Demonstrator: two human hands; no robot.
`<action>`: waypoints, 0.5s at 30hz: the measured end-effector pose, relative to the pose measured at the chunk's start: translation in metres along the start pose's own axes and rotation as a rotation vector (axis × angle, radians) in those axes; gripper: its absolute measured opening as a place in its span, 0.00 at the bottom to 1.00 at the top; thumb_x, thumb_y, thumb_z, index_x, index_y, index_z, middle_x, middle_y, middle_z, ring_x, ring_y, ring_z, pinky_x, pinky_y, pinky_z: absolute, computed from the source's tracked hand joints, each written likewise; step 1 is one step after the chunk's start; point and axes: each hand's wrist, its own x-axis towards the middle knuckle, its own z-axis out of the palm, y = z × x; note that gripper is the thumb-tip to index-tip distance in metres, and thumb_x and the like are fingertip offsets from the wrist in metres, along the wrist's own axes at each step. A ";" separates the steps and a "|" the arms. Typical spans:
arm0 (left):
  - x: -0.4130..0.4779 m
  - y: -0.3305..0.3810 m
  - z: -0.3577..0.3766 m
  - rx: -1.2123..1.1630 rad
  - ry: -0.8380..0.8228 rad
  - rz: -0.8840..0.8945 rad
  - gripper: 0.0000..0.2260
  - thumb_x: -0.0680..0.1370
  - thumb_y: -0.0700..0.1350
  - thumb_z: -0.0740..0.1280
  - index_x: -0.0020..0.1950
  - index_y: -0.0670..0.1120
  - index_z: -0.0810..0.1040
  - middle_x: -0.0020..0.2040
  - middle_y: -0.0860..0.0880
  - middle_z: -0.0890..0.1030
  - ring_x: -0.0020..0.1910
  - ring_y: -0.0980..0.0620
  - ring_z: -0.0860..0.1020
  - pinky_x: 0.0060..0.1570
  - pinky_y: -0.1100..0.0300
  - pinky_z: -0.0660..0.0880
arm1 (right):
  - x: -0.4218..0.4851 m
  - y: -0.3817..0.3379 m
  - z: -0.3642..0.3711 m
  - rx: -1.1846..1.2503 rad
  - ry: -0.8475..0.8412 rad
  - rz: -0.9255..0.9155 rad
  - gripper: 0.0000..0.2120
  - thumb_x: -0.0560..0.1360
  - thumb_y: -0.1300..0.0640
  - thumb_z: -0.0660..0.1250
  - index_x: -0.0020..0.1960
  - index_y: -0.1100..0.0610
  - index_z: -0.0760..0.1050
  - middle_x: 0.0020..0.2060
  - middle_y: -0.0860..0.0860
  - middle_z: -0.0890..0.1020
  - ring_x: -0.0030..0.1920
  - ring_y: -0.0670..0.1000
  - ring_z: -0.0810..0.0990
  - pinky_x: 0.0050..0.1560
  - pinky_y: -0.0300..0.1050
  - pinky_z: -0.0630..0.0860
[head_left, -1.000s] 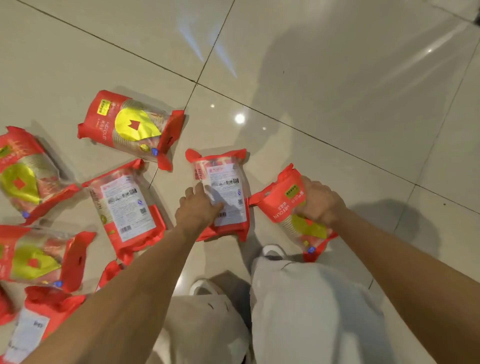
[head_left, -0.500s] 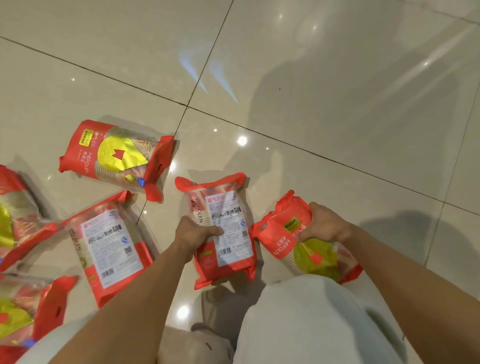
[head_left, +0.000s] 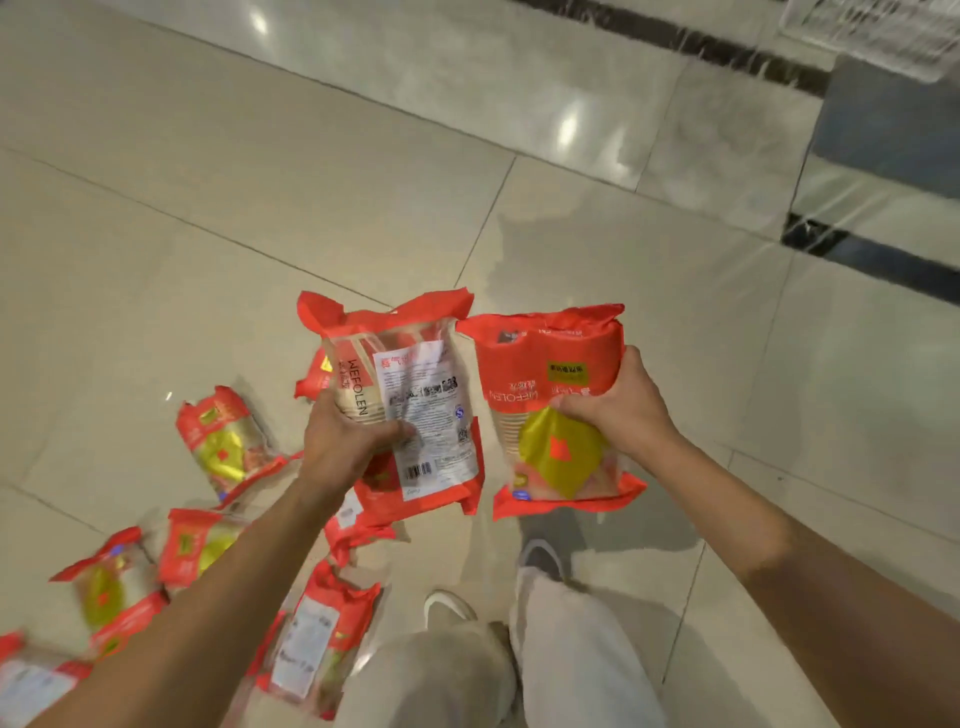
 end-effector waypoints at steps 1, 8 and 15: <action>-0.021 0.037 -0.019 -0.014 0.016 0.046 0.31 0.56 0.43 0.84 0.57 0.44 0.79 0.47 0.46 0.87 0.43 0.44 0.87 0.41 0.47 0.84 | -0.025 -0.036 -0.024 0.029 0.024 -0.025 0.37 0.60 0.46 0.83 0.61 0.48 0.65 0.54 0.47 0.80 0.55 0.54 0.81 0.59 0.58 0.78; -0.177 0.263 -0.134 -0.117 0.036 0.371 0.34 0.57 0.45 0.85 0.58 0.41 0.74 0.41 0.42 0.83 0.33 0.46 0.79 0.28 0.53 0.75 | -0.187 -0.237 -0.172 0.212 0.156 -0.222 0.43 0.54 0.44 0.82 0.64 0.46 0.67 0.54 0.45 0.81 0.54 0.51 0.82 0.59 0.59 0.79; -0.301 0.357 -0.211 -0.171 0.134 0.686 0.27 0.59 0.38 0.81 0.54 0.48 0.78 0.49 0.48 0.87 0.47 0.49 0.86 0.45 0.48 0.84 | -0.291 -0.357 -0.213 0.272 0.195 -0.477 0.45 0.52 0.41 0.83 0.66 0.42 0.69 0.55 0.45 0.84 0.53 0.50 0.85 0.56 0.58 0.82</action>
